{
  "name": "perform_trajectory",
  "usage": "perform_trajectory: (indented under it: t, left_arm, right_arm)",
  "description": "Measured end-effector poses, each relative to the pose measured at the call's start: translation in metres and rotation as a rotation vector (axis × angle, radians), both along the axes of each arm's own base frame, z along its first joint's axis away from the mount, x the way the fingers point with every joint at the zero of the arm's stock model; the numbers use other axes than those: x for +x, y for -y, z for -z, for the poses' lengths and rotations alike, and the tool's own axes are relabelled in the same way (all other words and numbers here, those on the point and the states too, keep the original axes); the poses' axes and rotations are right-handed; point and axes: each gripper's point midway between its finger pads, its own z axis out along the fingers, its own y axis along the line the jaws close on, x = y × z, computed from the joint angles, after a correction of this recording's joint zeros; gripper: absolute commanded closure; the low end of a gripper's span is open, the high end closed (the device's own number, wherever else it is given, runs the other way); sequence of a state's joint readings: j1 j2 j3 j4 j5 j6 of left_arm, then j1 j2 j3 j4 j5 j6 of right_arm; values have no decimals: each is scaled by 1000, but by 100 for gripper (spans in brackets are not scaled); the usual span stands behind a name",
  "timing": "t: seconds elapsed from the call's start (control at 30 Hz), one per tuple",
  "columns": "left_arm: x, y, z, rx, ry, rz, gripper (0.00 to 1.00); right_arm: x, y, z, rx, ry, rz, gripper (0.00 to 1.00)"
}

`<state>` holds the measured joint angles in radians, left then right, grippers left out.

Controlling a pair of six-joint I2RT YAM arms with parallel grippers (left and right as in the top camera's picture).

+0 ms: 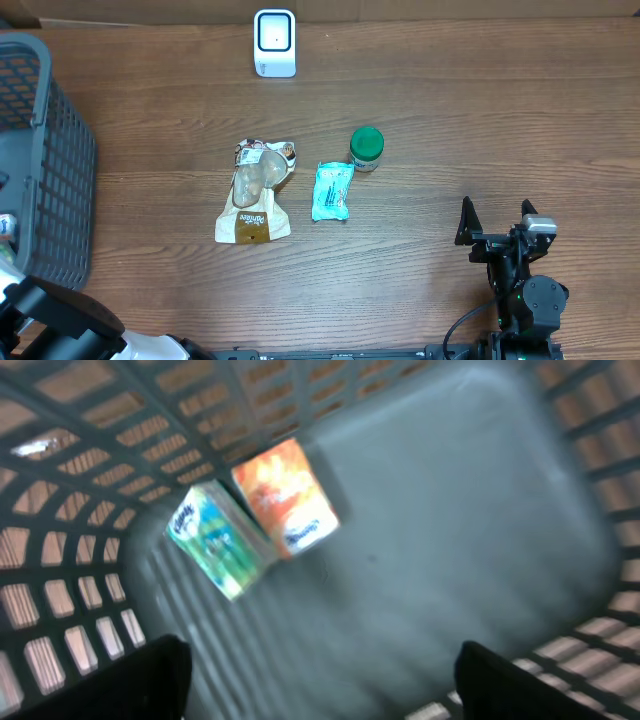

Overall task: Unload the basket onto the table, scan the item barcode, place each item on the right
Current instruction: 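Reach the left gripper back into the basket toward the orange package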

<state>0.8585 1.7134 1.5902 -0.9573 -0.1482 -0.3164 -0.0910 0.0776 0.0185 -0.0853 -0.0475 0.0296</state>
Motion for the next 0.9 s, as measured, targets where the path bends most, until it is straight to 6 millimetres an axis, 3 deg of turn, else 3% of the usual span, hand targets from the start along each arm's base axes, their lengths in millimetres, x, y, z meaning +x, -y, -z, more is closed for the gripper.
perform_trajectory:
  t: [0.03,0.2,0.4,0.67,0.9]
  left_arm:
    - [-4,-2,13,2,-21,18,10]
    - [-5,-7,38,29,-59,84,10]
    - [-7,-14,52,58,-125,133,11]
    - [-9,-26,92,36,-236,166,15]
    - [-17,-40,111,45,-292,142,16]
  right_arm:
    - [0,0,0,0,0,0,0]
    - [0,0,0,0,0,0,0]
    - [0,0,0,0,1,0,0]
    - [0,0,0,0,0,0,0]
    - [0,0,0,0,1,0,0]
